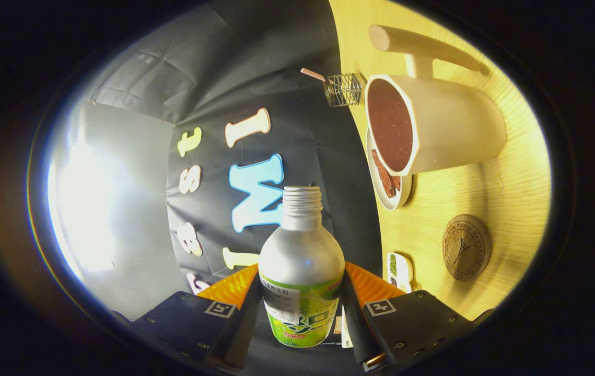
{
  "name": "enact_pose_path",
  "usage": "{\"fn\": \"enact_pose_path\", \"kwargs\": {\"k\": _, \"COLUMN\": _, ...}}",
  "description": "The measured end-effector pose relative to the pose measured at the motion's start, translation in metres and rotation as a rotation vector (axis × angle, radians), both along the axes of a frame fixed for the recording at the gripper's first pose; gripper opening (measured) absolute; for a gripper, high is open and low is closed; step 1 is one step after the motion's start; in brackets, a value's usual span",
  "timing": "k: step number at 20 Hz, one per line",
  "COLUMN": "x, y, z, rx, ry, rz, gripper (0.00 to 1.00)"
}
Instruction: Take the bottle from table, then pour the juice into the cup, finally place the bottle on the coaster
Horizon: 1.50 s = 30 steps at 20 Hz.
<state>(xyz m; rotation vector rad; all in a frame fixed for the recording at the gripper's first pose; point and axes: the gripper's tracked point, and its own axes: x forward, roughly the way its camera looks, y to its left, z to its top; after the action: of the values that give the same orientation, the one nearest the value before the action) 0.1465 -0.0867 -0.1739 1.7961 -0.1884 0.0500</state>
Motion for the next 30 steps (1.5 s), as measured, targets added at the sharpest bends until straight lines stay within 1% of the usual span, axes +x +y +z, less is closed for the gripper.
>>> {"fn": "enact_pose_path", "kwargs": {"k": 6, "x": 0.001, "y": -0.002, "z": 0.007, "rx": 0.002, "ry": -0.016, "rz": -0.006, "gripper": 0.75}}
{"fn": "enact_pose_path", "kwargs": {"k": 18, "x": 0.005, "y": 0.002, "z": 0.026, "rx": 0.056, "ry": -0.068, "rz": -0.008, "gripper": 0.75}}
{"fn": "enact_pose_path", "kwargs": {"k": 21, "x": 0.006, "y": 0.001, "z": 0.028, "rx": 0.054, "ry": -0.071, "rz": -0.014, "gripper": 0.75}}
{"fn": "enact_pose_path", "kwargs": {"k": 30, "x": 0.006, "y": -0.003, "z": 0.039, "rx": 0.128, "ry": -0.108, "rz": -0.036, "gripper": 0.75}}
